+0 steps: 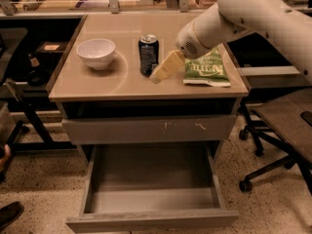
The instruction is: Place pepsi can into middle drawer
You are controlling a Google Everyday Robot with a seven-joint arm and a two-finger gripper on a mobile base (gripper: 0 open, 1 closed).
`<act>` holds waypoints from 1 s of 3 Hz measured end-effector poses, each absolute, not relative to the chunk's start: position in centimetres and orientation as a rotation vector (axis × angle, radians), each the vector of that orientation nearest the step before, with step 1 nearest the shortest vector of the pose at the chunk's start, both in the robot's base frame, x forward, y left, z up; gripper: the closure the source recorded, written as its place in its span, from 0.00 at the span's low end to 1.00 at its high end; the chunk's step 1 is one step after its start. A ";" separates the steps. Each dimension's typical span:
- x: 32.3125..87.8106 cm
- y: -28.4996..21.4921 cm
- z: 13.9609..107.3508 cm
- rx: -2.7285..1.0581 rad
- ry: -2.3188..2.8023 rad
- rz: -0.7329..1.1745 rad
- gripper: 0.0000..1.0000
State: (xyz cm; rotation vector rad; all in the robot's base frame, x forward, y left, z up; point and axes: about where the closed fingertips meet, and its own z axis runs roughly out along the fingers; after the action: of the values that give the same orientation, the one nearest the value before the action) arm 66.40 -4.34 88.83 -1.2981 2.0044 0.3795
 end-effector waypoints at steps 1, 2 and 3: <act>68.4 -3.7 88.0 -1.260 1.953 0.417 0.00; 70.5 -2.8 87.8 -1.238 1.890 0.433 0.00; 72.1 -1.7 88.0 -1.225 1.850 0.457 0.00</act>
Offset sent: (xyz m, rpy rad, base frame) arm 0.0660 0.0197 -0.0069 0.1661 -0.1373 0.0144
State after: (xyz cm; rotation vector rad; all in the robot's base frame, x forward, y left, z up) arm 72.09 -1.75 88.00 -1.2252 1.8498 0.4575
